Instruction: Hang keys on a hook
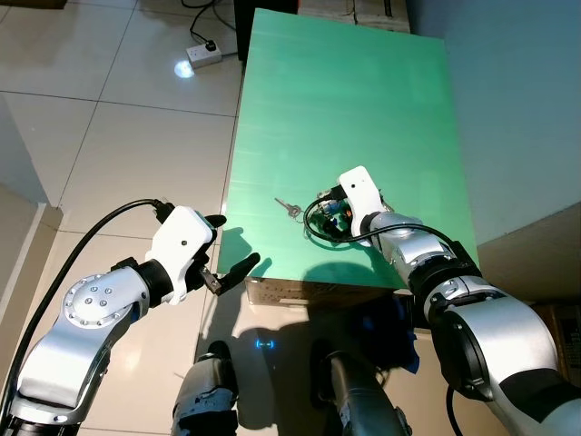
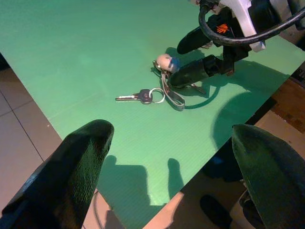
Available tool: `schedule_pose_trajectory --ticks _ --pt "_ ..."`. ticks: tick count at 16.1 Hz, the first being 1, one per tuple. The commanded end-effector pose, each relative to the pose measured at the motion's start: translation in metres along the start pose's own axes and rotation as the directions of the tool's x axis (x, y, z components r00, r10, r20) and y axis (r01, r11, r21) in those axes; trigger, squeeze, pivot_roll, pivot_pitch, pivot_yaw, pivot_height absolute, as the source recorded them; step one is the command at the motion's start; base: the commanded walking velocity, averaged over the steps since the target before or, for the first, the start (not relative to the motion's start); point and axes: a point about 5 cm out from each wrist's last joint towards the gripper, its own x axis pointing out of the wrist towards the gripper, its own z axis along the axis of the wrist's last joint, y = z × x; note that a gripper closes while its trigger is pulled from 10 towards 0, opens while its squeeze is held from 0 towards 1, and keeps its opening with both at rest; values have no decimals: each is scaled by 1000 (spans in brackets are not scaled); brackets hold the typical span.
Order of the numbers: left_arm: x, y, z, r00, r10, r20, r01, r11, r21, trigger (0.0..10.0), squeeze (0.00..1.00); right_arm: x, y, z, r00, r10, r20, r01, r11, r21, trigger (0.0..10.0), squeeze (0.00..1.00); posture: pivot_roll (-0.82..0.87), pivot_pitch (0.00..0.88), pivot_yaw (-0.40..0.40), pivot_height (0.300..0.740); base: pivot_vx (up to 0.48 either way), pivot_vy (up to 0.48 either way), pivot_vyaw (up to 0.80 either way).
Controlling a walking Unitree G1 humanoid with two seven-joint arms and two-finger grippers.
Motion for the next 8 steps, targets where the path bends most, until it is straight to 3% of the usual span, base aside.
schedule_pose_trajectory --ticks 1,4,5,6,7,8 --pt "-1 -8 1 999 -44 -1 44 999 -4 10000 0 0 1 -6 1000 -10 -23 10 1000 -4 10000 0 113 395 -103 740 0 0 0" --pt "-1 -9 2 999 -41 5 41 999 6 10000 0 0 0 -5 1000 -17 -3 17 1000 25 10000 0 114 393 -103 740 0 0 0" --pt "0 -9 2 1000 -30 7 30 999 15 10000 0 0 0 -7 1000 -13 -2 13 999 52 5098 0 110 392 -100 740 0 0 0" --pt "0 -9 2 1000 -30 7 30 999 15 10000 0 0 0 -7 1000 -13 -2 13 999 52 5098 0 110 392 -100 740 0 0 0" --pt "1 -10 1 1000 -26 1 26 999 25 10000 0 -1 1 -10 1000 -4 -6 4 998 63 0 0 109 381 -94 740 0 0 0" --pt "1 -11 0 1000 -27 -2 27 999 28 10000 0 -1 1 -11 1000 1 -6 0 998 63 0 0 108 379 -94 740 0 0 0"
